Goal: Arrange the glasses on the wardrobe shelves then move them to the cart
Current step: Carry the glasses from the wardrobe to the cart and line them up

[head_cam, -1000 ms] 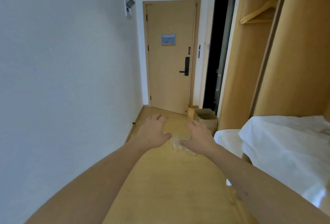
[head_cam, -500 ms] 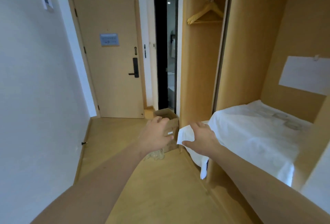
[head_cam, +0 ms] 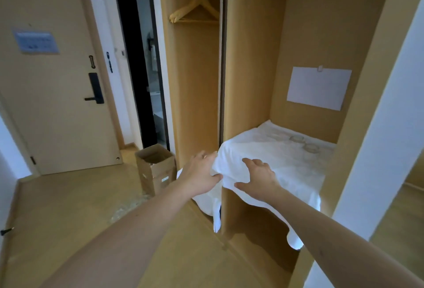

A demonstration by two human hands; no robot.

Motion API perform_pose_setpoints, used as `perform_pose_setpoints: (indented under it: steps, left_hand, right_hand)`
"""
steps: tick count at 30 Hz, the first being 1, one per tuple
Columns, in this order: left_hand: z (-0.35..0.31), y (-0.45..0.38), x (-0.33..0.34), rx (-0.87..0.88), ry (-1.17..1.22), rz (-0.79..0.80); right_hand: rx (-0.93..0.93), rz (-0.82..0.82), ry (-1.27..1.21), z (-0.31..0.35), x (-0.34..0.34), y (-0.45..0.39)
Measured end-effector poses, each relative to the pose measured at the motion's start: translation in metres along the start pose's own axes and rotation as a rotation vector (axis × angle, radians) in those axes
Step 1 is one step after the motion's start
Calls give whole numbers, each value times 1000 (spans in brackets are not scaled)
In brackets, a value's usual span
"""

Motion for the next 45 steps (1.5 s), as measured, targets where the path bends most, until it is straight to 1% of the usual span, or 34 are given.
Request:
perform_pose_setpoints:
  steps: [5,15,25,29,36,41,45]
  left_hand:
    - [4,-68,23,41,24,78]
    - [6,-196,71,154,33,144]
    - [-10,-284,115,280,78,228]
    - [-21,-320,131,354,105,239]
    - [-39,-386,159,498,148,309]
    - [-58,-433,176,605,194,344]
    - [-66,-455,197,678,222,411]
  right_hand:
    - [56,-9,-22,-15,11,-58]
    - [172,9,-38,-62,12,-155]
    - [310,-25,-71,-118,1,-203]
    - [381,-71,-84,-139,-7,-217]
    - [527,-169,-99,-172,-22,-249]
    - [656,-171,-49,-193,-26,-272]
    - [770,-144,-36,-207,-18,-281]
Point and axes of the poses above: each hand's wrist, its own y-axis away from the middle knuckle, its own x-axis out of the palm, z = x × y, the point moved 3 cm from there along -y, towards the middle knuckle, and after that the axes turned 14 degrees about x, right-handed, at the moved point
